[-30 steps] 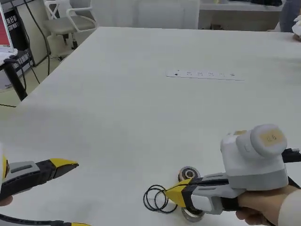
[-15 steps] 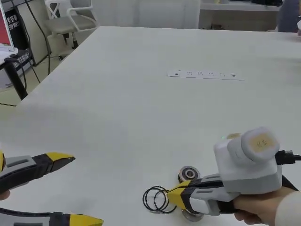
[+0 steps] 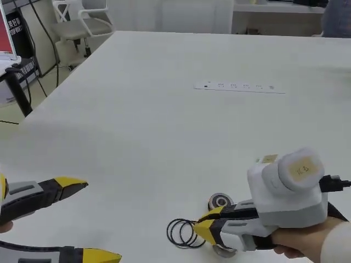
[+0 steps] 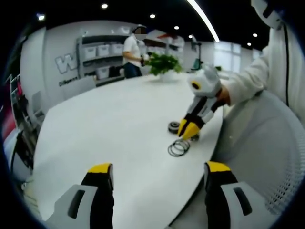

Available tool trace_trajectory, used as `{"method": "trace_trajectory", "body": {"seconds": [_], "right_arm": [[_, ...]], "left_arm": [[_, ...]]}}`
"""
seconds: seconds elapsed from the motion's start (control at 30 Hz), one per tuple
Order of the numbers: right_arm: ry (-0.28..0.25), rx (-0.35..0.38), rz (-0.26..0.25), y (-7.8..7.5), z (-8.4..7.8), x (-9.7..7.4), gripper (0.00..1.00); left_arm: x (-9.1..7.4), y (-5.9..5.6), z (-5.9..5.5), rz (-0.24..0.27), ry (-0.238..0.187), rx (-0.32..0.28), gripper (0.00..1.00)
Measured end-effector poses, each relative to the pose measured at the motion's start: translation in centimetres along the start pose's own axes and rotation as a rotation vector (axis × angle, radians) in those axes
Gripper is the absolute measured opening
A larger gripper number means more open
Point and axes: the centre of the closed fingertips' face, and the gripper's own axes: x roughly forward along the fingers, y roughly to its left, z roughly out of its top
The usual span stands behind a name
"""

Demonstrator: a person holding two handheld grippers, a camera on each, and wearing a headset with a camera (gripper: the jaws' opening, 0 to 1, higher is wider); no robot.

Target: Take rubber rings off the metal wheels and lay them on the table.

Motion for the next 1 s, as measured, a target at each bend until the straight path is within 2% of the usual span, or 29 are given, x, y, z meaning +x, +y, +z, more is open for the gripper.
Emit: {"method": "trace_trajectory", "body": {"seconds": [0.27, 0.37, 0.43, 0.77, 0.87, 1.0], "right_arm": [[-0.059, 0.005, -0.017, -0.6, 1.5, -0.9, 0.06], [-0.08, -0.014, -0.04, -1.2, 2.1, -1.5, 0.07], [-0.09, -0.017, -0.05, -1.6, 2.3, -1.8, 0.07], [-0.139, 0.044, -0.113, -4.6, 2.7, -3.5, 0.09], [-0.139, 0.061, -0.125, -5.3, 2.4, -3.8, 0.11], [-0.158, 0.073, -0.125, -5.8, 2.6, -4.3, 0.13]], "left_arm": [[0.2, -0.1, 0.9, -0.01, -0.008, 0.017, 0.79], [0.4, -0.3, 1.5, -0.017, -0.005, 0.036, 0.79], [0.4, -0.3, 2.0, -0.017, -0.003, 0.069, 0.79], [0.8, 0.0, 5.9, -0.032, -0.05, 0.139, 0.78], [1.2, -0.6, 7.2, -0.068, -0.041, 0.213, 0.78], [1.7, -1.1, 9.3, -0.086, -0.056, 0.26, 0.77]]}}
